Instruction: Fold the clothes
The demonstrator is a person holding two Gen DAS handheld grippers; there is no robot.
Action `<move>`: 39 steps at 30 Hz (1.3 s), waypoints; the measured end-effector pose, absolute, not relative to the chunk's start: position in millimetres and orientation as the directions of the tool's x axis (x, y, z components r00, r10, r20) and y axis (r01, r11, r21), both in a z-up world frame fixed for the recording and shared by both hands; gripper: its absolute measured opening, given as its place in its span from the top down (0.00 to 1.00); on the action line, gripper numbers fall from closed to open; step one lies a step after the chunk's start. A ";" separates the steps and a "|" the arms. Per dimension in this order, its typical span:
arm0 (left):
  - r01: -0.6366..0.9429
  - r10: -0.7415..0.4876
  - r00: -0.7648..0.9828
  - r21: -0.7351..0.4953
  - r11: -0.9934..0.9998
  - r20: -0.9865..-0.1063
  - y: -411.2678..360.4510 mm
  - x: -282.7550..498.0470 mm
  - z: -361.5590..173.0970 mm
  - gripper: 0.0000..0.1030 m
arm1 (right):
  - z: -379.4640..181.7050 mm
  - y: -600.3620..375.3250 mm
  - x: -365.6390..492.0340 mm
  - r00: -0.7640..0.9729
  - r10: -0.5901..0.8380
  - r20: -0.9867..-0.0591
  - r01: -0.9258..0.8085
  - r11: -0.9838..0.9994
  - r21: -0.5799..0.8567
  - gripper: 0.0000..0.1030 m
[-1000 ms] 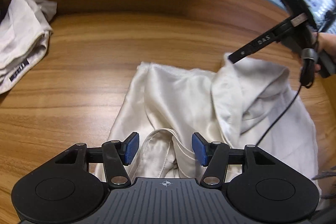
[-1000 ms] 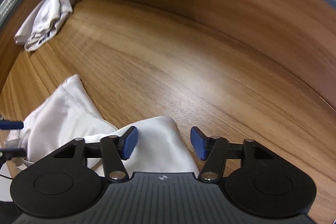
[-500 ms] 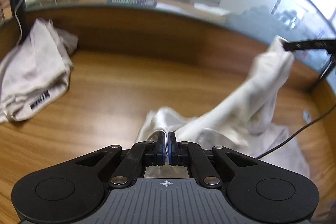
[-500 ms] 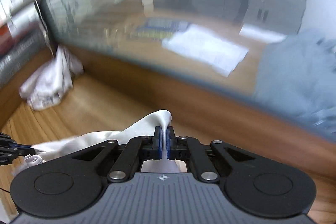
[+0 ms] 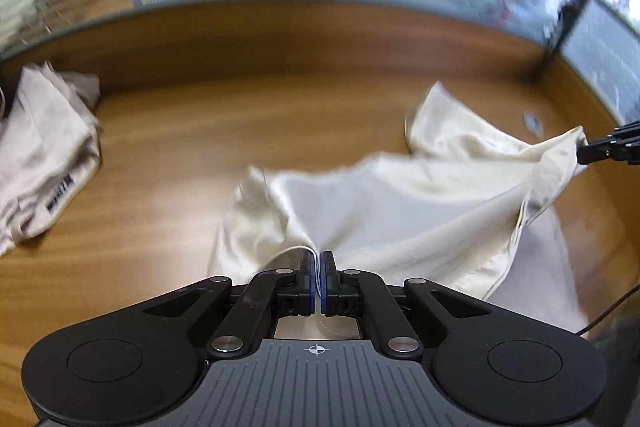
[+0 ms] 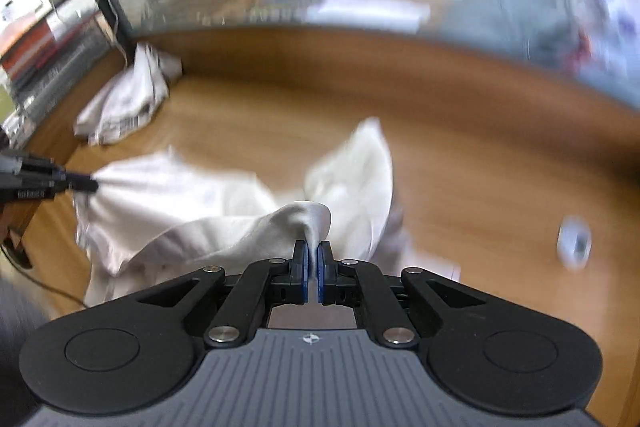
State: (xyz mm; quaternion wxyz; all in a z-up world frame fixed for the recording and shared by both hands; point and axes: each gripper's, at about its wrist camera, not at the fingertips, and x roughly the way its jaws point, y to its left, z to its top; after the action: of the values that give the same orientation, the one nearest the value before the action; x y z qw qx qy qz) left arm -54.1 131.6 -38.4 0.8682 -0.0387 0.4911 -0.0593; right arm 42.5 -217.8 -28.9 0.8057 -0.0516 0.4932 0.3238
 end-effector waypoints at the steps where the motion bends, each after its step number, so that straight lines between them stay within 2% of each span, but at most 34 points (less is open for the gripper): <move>1: 0.076 -0.141 0.491 -0.119 0.990 -0.860 128.9 -57.8 -45.0 0.95 | -40.5 -219.3 31.8 0.286 0.461 -0.840 -0.561 0.791 0.242 0.95; 5: 0.103 -0.140 0.445 -0.105 0.989 -0.884 123.3 -65.7 -62.4 0.94 | -84.9 -218.8 -2.7 0.216 0.418 -0.882 -0.529 0.810 0.254 0.94; 7: 0.116 -0.139 0.422 -0.099 0.988 -0.896 120.5 -69.7 -71.2 0.92 | -101.2 -215.7 -12.1 0.183 0.391 -0.902 -0.533 0.810 0.243 0.89; 9: 0.127 -0.138 0.401 -0.094 0.987 -0.906 118.3 -73.3 -79.0 0.82 | -105.0 -212.1 -16.5 0.166 0.373 -0.913 -0.549 0.804 0.228 0.89; 11: 0.093 -0.130 0.427 -0.100 0.991 -0.895 125.1 -70.3 -74.4 0.64 | -93.7 -212.7 -14.0 0.180 0.378 -0.908 -0.571 0.792 0.217 0.76; 13: 0.046 -0.116 0.456 -0.107 0.993 -0.883 133.0 -64.4 -70.5 0.58 | -82.5 -208.2 -2.6 0.207 0.384 -0.900 -0.583 0.787 0.202 0.67; 18: -0.104 -0.085 0.502 -0.158 0.982 -0.860 152.7 -35.5 -69.1 0.52 | -69.4 -191.1 50.0 0.259 0.396 -0.881 -0.587 0.789 0.182 0.62; 20: -0.153 -0.081 0.508 -0.183 0.971 -0.858 156.7 -21.5 -74.3 0.48 | -71.7 -181.5 73.0 0.266 0.394 -0.880 -0.586 0.791 0.177 0.57; 23: -0.213 -0.069 0.502 -0.201 0.956 -0.862 160.9 -2.5 -86.1 0.47 | -82.1 -161.9 104.4 0.276 0.397 -0.875 -0.599 0.784 0.166 0.40; 28: -0.268 -0.071 0.484 -0.225 0.937 -0.872 159.6 22.6 -110.7 0.46 | -116.6 -121.5 145.5 0.238 0.387 -0.891 -0.574 0.796 0.192 0.31; 34: -0.261 -0.065 0.461 -0.206 0.943 -0.885 151.2 39.3 -128.0 0.46 | -155.2 -86.9 166.1 0.222 0.328 -0.918 -0.573 0.806 0.149 0.32; 36: -0.250 -0.061 0.452 -0.193 0.949 -0.890 148.5 42.4 -131.3 0.46 | -161.4 -84.5 167.2 0.222 0.314 -0.923 -0.573 0.808 0.137 0.37; 37: -0.244 -0.059 0.448 -0.186 0.952 -0.892 147.2 43.9 -132.9 0.49 | -163.9 -83.9 167.4 0.223 0.308 -0.925 -0.573 0.809 0.131 0.48; 38: -0.238 -0.057 0.443 -0.179 0.954 -0.895 145.9 45.4 -134.6 0.61 | -166.4 -83.3 167.7 0.224 0.302 -0.926 -0.573 0.810 0.125 0.66; 39: -0.233 -0.055 0.439 -0.173 0.957 -0.897 144.6 46.9 -136.3 0.70 | -167.4 -84.3 167.9 0.230 0.296 -0.927 -0.573 0.811 0.117 0.76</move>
State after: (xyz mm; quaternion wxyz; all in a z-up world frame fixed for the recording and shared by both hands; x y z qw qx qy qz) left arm 46.9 144.6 -136.3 0.8371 -0.1366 0.5271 0.0530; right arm 167.9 -84.3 -167.4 0.7742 -0.1251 0.5534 0.2807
